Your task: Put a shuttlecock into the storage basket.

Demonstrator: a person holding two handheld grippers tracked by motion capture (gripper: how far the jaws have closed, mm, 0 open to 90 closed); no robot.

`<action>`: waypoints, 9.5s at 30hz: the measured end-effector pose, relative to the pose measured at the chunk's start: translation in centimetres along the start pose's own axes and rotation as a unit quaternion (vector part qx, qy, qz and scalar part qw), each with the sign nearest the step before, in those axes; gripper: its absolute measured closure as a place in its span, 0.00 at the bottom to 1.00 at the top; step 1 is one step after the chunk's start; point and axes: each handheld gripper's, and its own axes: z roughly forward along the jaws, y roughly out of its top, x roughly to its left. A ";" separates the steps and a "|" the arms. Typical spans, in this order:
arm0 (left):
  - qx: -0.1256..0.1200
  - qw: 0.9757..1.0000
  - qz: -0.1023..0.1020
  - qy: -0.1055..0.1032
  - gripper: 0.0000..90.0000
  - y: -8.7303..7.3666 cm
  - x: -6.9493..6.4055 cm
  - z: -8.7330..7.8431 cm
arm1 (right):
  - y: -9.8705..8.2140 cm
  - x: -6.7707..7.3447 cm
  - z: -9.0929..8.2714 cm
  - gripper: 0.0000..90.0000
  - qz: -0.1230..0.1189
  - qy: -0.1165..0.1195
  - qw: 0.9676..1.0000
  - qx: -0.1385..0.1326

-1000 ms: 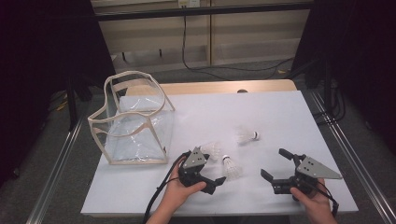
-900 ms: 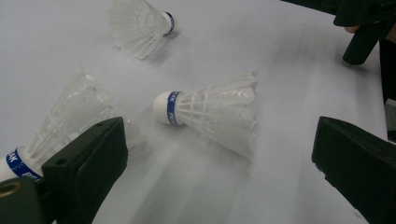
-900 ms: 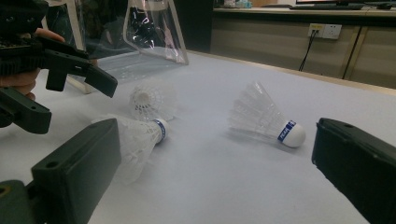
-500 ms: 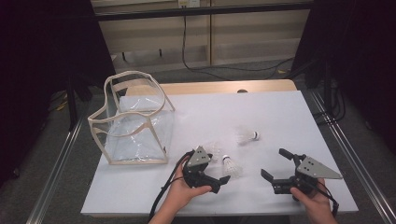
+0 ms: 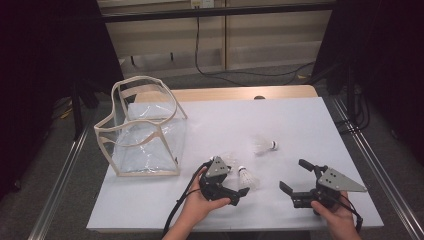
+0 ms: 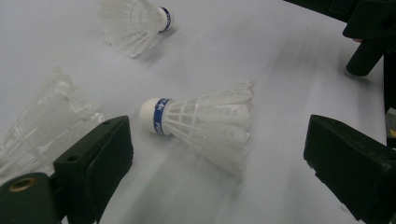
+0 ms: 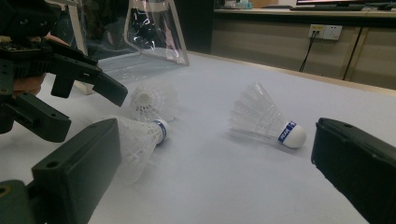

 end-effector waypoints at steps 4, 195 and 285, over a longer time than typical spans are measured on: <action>0.005 1.000 0.000 -0.003 0.12 0.0 0.0 0.1 | 0.0 0.0 0.0 0.01 0.000 -0.001 1.000 0.000; 0.066 0.987 -0.140 -0.041 1.00 4.5 4.2 -3.3 | 0.0 0.0 -0.4 0.01 0.003 0.000 1.000 -0.006; 0.064 0.982 -0.175 -0.032 1.00 9.4 6.6 -6.3 | 0.0 0.0 -0.3 0.01 0.003 0.001 1.000 -0.005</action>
